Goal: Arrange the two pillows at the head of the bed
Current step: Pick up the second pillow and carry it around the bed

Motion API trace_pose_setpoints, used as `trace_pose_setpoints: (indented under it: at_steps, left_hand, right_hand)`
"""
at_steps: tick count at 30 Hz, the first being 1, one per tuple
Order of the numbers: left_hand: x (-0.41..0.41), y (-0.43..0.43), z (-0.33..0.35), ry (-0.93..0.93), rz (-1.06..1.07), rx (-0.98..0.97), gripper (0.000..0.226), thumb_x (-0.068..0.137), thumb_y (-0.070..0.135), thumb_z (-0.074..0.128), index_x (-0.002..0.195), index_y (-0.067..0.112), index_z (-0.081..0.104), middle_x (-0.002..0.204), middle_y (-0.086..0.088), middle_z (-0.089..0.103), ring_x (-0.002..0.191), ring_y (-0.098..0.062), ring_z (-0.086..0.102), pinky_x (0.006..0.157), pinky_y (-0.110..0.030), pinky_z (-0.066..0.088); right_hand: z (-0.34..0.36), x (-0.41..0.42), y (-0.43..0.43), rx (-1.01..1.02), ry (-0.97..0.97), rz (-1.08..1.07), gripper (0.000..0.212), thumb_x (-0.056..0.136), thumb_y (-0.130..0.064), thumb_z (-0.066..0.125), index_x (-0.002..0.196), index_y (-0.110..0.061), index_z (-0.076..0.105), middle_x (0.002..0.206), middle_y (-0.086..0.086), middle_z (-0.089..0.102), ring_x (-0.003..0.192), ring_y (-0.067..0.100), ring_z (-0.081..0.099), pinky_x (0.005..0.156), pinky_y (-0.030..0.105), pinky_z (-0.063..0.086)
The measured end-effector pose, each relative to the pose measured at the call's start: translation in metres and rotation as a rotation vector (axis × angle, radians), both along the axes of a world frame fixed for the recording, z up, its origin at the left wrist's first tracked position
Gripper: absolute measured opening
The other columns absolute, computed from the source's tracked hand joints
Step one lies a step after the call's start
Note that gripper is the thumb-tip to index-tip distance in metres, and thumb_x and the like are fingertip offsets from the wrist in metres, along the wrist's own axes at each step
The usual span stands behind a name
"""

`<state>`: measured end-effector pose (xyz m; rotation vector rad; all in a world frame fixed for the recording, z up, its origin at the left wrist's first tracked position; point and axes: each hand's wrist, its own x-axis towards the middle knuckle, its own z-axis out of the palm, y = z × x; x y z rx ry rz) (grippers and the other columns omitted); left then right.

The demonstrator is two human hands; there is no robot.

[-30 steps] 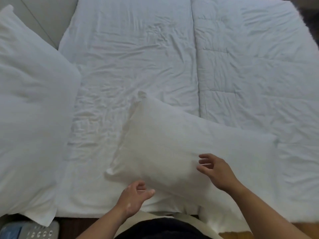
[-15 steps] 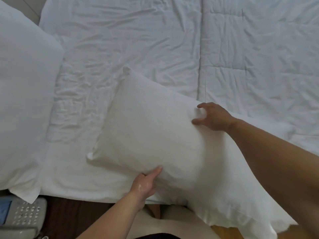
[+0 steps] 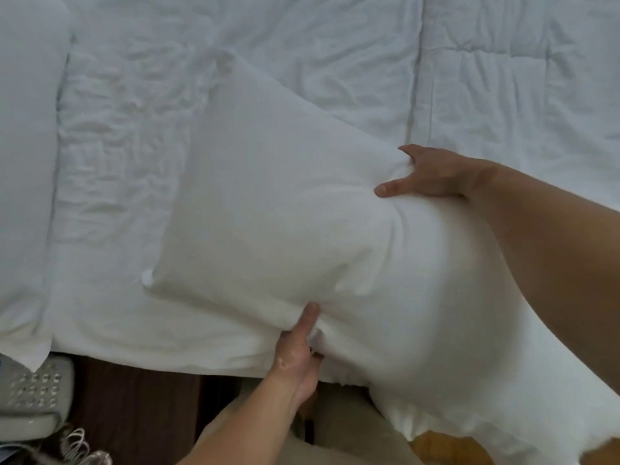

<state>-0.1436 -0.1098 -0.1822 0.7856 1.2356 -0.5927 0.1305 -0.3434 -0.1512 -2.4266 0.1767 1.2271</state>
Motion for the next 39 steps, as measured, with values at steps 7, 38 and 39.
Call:
trace_pose_setpoints:
  at_steps: [7, 38, 39]
  left_hand:
    - [0.014, -0.006, 0.019, -0.059, 0.048, -0.095, 0.115, 0.033, 0.045, 0.107, 0.134, 0.005, 0.071, 0.127, -0.015, 0.079, 0.106, -0.031, 0.08, 0.078, -0.039, 0.066]
    - [0.219, 0.017, 0.316, -0.659, -1.126, 0.175, 0.079, 0.051, 0.046, 0.098, 0.119, 0.01, 0.08, 0.108, -0.012, 0.086, 0.106, -0.034, 0.08, 0.106, -0.053, 0.057]
    - [0.219, 0.012, 0.321, -0.673, -1.18, 0.17, 0.077, 0.053, 0.046, 0.099, 0.119, 0.011, 0.08, 0.108, -0.012, 0.086, 0.106, -0.034, 0.08, 0.106, -0.052, 0.057]
  right_hand:
    - [0.015, -0.013, -0.005, 0.072, 0.043, -0.046, 0.089, 0.06, -0.083, 0.08, 0.131, -0.03, 0.071, 0.129, -0.004, 0.073, 0.111, 0.021, 0.069, 0.102, 0.041, 0.051]
    - [0.293, -0.238, -0.026, 0.589, -0.453, -1.035, 0.084, 0.055, -0.067, 0.095, 0.122, -0.02, 0.078, 0.107, 0.004, 0.086, 0.098, 0.027, 0.083, 0.1, 0.052, 0.061]
    - [0.295, -0.255, -0.022, 0.579, -0.468, -1.089, 0.086, 0.054, -0.068, 0.094, 0.123, -0.02, 0.077, 0.107, 0.003, 0.086, 0.098, 0.027, 0.083, 0.1, 0.051, 0.061]
